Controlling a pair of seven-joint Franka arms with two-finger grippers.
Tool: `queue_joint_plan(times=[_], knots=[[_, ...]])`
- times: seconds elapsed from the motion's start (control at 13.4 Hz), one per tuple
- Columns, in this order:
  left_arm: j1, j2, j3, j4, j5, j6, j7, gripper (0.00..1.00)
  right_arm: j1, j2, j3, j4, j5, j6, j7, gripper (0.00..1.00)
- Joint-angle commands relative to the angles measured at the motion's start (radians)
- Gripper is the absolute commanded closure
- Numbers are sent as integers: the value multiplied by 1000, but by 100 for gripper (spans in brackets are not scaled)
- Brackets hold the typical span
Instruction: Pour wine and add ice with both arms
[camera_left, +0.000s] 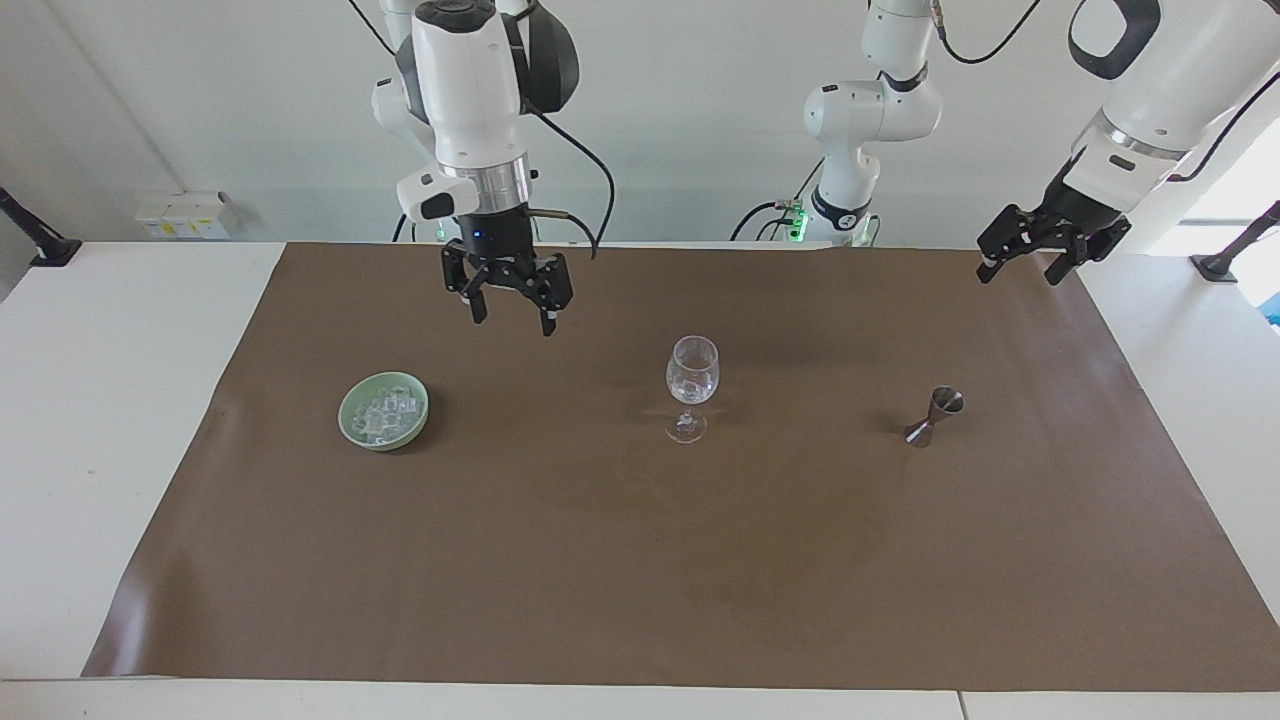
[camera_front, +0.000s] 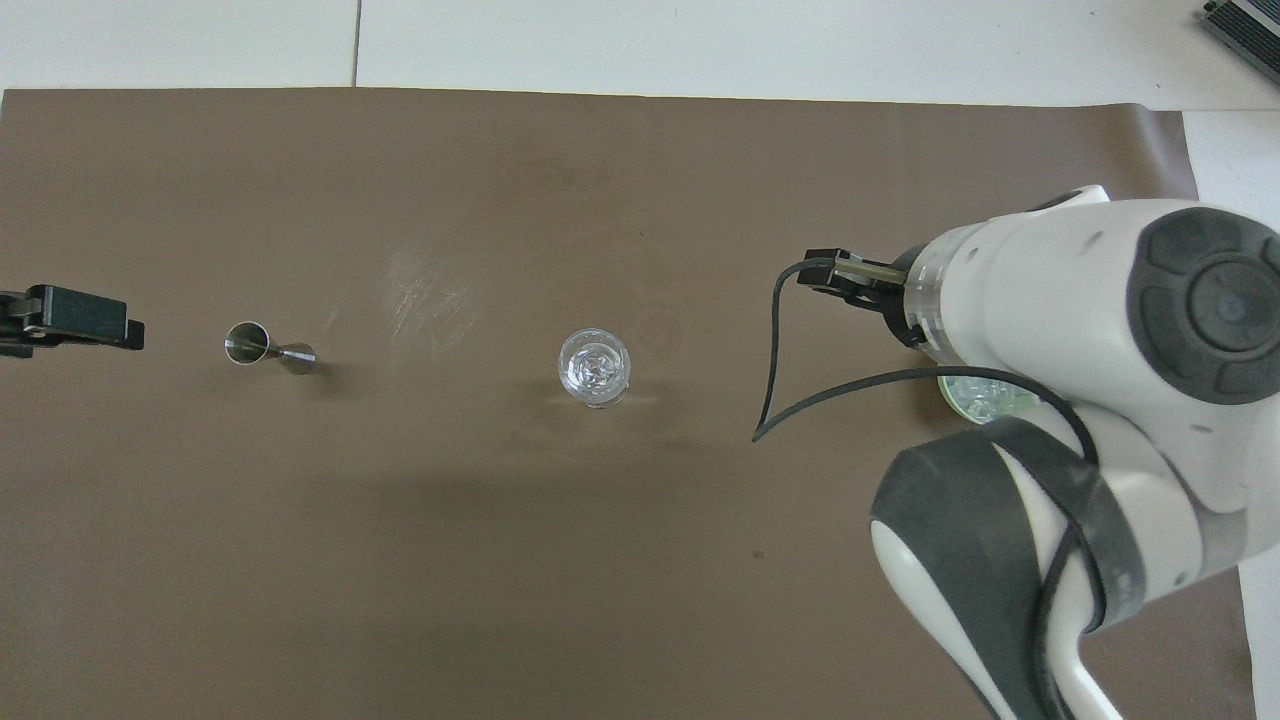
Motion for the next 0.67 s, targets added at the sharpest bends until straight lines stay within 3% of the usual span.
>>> queue_joint_plan(times=[0.0, 0.6], knots=[[1, -29, 0, -30, 20, -2, 9, 0, -43, -31, -29, 6, -2, -88, -125, 0], [1, -29, 0, -30, 20, -3, 9, 0, -23, -70, -251, 92, 62, -304, -411, 0]])
